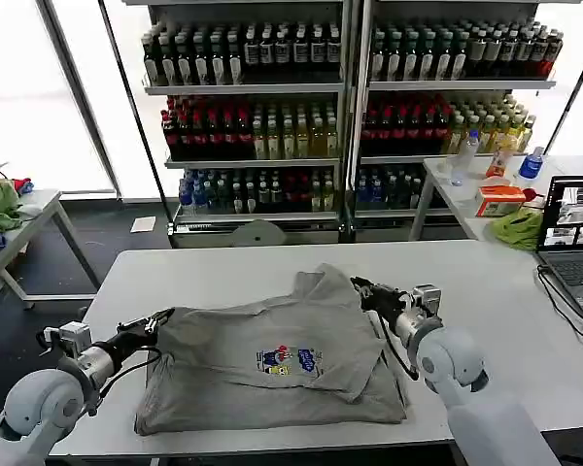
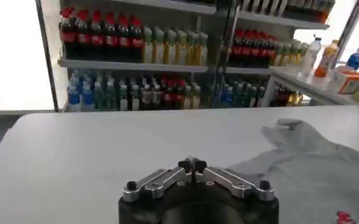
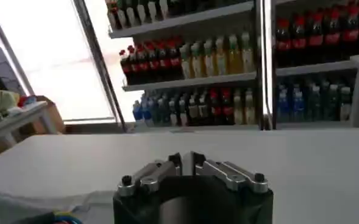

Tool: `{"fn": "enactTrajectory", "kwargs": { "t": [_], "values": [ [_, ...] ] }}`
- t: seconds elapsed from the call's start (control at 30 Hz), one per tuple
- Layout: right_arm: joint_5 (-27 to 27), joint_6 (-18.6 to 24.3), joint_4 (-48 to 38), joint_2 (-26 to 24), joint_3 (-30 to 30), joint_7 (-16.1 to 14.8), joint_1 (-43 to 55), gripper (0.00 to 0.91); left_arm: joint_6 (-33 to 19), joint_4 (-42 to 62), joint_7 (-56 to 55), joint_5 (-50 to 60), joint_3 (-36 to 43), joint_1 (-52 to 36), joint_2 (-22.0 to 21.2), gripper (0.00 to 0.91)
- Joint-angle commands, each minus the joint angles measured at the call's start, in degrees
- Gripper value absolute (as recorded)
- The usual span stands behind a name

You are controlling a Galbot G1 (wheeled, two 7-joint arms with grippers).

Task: Fold and organize the clothes.

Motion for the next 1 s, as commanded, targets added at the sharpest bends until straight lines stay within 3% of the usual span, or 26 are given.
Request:
{"fn": "enactTrajectory", "kwargs": {
  "t": [0.03, 0.23, 0.67, 0.73, 0.77, 0.93, 1.0],
  "values": [
    [-4.8, 0.0, -19.1, 2.1, -9.0, -3.9, 17.1, 0.907, -0.2, 0.3, 0.2, 0.7, 0.1, 0.4, -0.1, 0.0],
    [-3.5, 0.1, -29.0, 3.6, -11.3, -7.6, 21.6, 0.907, -0.1, 0.8, 1.0, 0.4, -0.5, 0.5, 0.4, 0.0],
    [-3.3, 0.3, -38.1, 7.9, -10.9, -8.4, 22.5, 0.907, 0.1, 1.8, 1.5, 0.6, 0.2, -0.1, 0.5, 0.0],
    [-3.1, 0.2, -37.8, 8.6, -11.0, -8.4, 22.3, 0.796, 0.2, 1.8, 1.5, 0.6, 0.2, -0.2, 0.5, 0.0],
    [-3.3, 0.2, -37.8, 9.0, -11.3, -8.3, 22.2, 0.695, 0.2, 1.8, 1.5, 0.6, 0.2, -0.2, 0.5, 0.0],
    [-4.1, 0.2, -38.8, 10.3, -11.5, -8.3, 21.6, 0.494, 0.5, 1.6, 1.8, 0.4, 0.1, -0.2, 0.7, 0.0],
    [-4.0, 0.3, -38.9, 10.6, -11.7, -8.4, 21.5, 0.282, 0.6, 1.6, 1.9, 0.4, 0.1, -0.2, 0.7, 0.0]
  ]
}}
